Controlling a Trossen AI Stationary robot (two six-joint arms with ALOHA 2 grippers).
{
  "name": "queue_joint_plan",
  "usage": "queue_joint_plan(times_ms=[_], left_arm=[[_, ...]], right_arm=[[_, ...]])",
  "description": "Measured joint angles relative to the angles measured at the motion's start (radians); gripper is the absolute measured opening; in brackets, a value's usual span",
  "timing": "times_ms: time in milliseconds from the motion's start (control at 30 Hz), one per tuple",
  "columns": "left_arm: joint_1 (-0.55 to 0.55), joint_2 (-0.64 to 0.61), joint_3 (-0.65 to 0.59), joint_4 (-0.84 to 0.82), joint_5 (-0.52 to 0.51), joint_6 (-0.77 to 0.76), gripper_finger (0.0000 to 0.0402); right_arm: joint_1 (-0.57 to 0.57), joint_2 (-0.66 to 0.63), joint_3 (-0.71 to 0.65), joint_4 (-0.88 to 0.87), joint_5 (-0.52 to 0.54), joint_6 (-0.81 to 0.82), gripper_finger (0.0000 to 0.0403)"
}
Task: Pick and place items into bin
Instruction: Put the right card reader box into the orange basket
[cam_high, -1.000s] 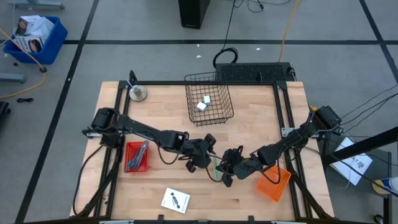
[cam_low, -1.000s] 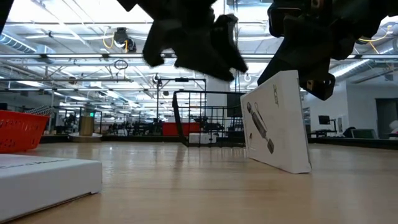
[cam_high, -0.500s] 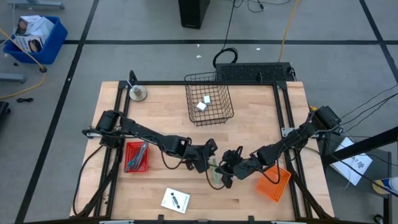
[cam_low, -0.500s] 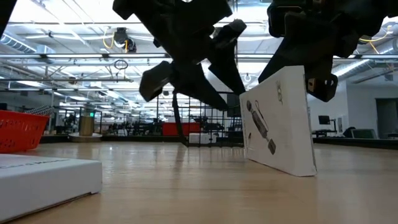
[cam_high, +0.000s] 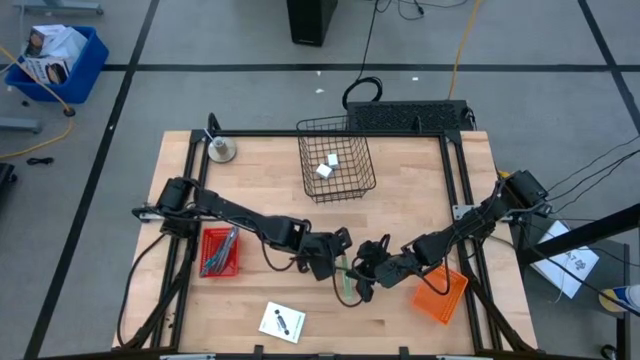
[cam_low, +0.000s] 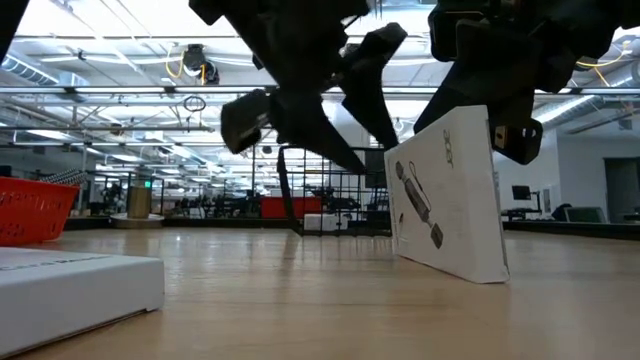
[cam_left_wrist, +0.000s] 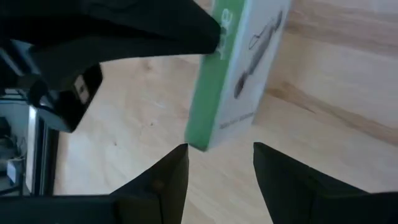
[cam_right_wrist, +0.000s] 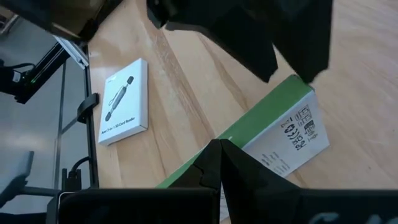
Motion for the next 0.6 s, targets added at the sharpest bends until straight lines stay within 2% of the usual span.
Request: queue_joint_plan(times_ms=[133, 200, 600], left_arm=[[-0.004, -0.001, 0.042, 0.002, 0.022, 0.023, 0.0186], [-0.002, -0.001, 0.072, -0.053, 0.038, 0.017, 0.0186], [0.005, 0.127, 0.254, -0.243, 0.052, -0.009, 0.0186]], right_arm=[[0.000, 0.000, 0.000, 0.009, 0.002, 0.000, 0.0000], [0.000, 0.000, 0.000, 0.011, 0.002, -0.001, 0.0000], [0.002, 0.000, -0.001, 0.016, 0.004, 0.002, 0.0000]])
